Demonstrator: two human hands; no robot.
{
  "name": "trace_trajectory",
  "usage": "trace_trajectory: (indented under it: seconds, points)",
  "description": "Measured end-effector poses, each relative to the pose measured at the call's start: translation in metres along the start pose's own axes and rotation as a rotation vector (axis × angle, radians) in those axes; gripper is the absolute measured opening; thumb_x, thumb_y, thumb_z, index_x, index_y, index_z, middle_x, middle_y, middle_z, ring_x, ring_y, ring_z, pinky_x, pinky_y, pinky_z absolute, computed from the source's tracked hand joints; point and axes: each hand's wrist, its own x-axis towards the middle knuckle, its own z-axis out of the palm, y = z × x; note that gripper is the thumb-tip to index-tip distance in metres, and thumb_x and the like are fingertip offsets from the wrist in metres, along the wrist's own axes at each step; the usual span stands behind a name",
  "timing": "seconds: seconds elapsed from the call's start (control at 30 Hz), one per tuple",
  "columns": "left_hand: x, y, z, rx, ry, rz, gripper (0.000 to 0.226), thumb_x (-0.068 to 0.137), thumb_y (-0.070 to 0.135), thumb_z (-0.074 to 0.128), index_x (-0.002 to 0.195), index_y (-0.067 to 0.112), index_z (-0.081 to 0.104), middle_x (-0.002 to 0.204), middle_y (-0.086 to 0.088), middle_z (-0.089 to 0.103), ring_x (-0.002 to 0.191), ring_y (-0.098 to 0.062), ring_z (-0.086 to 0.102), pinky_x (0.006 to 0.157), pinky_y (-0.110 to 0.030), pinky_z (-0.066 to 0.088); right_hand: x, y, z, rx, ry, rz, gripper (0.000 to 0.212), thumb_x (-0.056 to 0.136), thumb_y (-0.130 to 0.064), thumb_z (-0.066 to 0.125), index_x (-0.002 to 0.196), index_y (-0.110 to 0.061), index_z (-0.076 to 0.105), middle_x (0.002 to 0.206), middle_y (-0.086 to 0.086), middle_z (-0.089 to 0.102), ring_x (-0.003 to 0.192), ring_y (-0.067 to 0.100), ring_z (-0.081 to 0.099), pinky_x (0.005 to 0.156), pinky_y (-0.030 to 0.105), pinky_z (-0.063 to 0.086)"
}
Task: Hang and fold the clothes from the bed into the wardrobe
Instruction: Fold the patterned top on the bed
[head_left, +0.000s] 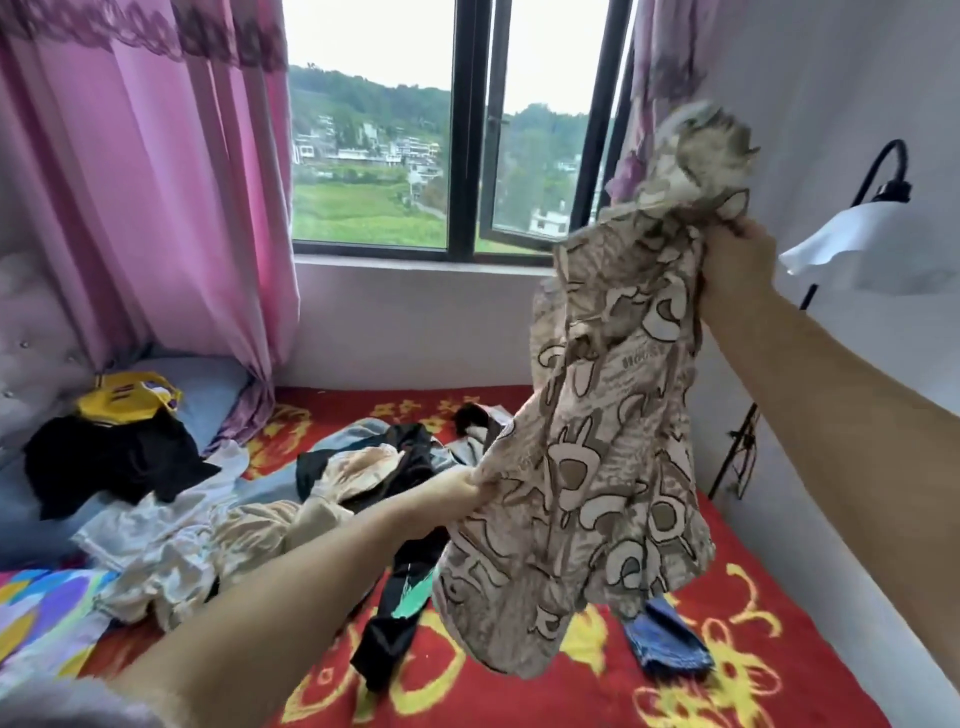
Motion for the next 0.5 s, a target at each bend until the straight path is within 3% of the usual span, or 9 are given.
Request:
trace_trajectory:
  seconds: [0.03,0.1,0.13,0.2,0.27,0.3,0.4,0.43,0.5]
  points:
    - [-0.001,0.004,-0.009,-0.025,0.072,0.000,0.017,0.096,0.027,0.056,0.094,0.015,0.067,0.077,0.009,0.069,0.070,0.008,0.063,0.069,-0.009,0.050,0.010,0.016,-0.018,-0.084,0.040,0.065,0.026,0.090,-0.015,0.055,0.110,-0.003,0.065,0.105,0.015,0.067,0.088,0.017,0.059,0.079,0.031,0.049]
    - [0.000,0.013,-0.028,-0.192,0.141,-0.074,0.017,0.093,0.023,0.059,0.095,0.010,0.070,0.084,0.001,0.074,0.078,-0.005,0.069,0.075,-0.020,0.056,0.023,0.054,-0.057,-0.233,0.139,0.208,0.033,0.093,-0.015,0.052,0.123,-0.002,0.059,0.121,0.015,0.063,0.103,0.021,0.062,0.090,0.035,0.051]
    - [0.001,0.020,-0.035,-0.275,0.154,-0.104,0.017,0.092,0.019,0.060,0.095,0.007,0.071,0.088,-0.007,0.074,0.079,-0.016,0.070,0.077,-0.029,0.057,0.023,0.074,-0.073,-0.258,0.169,0.301,0.032,0.093,-0.011,0.052,0.123,-0.002,0.059,0.118,0.012,0.064,0.104,0.023,0.062,0.092,0.038,0.052]
    - [0.001,0.041,-0.042,-0.366,0.169,-0.123,0.014,0.091,0.013,0.058,0.090,0.005,0.069,0.081,-0.011,0.071,0.068,-0.020,0.068,0.070,-0.032,0.057,0.011,0.108,-0.087,-0.307,0.077,0.481,0.014,0.091,-0.002,0.055,0.101,-0.001,0.063,0.081,0.008,0.068,0.072,0.018,0.067,0.070,0.033,0.058]
    - [0.003,0.065,-0.040,-0.457,0.187,-0.110,0.015,0.092,0.010,0.055,0.084,0.004,0.066,0.076,-0.010,0.068,0.062,-0.018,0.065,0.065,-0.029,0.055,-0.015,0.119,-0.084,-0.463,-0.177,0.480,0.007,0.089,-0.001,0.061,0.084,-0.006,0.059,0.055,0.000,0.060,0.047,0.008,0.056,0.050,0.021,0.048]
    - [0.005,0.077,-0.037,-0.504,0.199,-0.110,0.017,0.093,0.008,0.054,0.081,0.004,0.064,0.075,-0.010,0.066,0.060,-0.018,0.063,0.063,-0.028,0.053,-0.030,0.118,-0.077,-0.539,-0.363,0.437,0.006,0.089,-0.005,0.064,0.093,-0.007,0.061,0.068,0.001,0.063,0.057,0.009,0.057,0.056,0.020,0.045]
    - [0.012,0.101,-0.028,-0.659,0.236,-0.093,0.025,0.094,0.000,0.044,0.075,0.006,0.059,0.072,-0.009,0.060,0.058,-0.017,0.057,0.059,-0.026,0.049,-0.088,0.106,-0.049,-0.643,-1.048,0.486,0.056,0.086,-0.029,0.070,0.136,-0.024,0.047,0.128,-0.007,0.055,0.117,0.014,0.054,0.085,0.026,0.045]
    - [0.016,0.108,-0.026,-0.688,0.221,-0.108,0.027,0.095,-0.001,0.041,0.075,0.007,0.057,0.070,-0.008,0.059,0.057,-0.016,0.057,0.057,-0.025,0.048,-0.108,0.105,-0.039,-0.672,-1.223,0.529,0.066,0.084,-0.037,0.071,0.142,-0.029,0.040,0.137,-0.012,0.049,0.126,0.010,0.048,0.092,0.028,0.043]
    - [0.017,0.115,-0.024,-0.742,0.177,-0.106,0.031,0.098,-0.001,0.037,0.073,0.012,0.050,0.064,-0.001,0.055,0.044,-0.004,0.056,0.045,-0.014,0.046,-0.141,0.114,-0.021,-0.666,-1.296,0.493,0.056,0.087,-0.039,0.067,0.138,-0.029,0.045,0.134,-0.013,0.053,0.119,0.003,0.052,0.093,0.022,0.042]
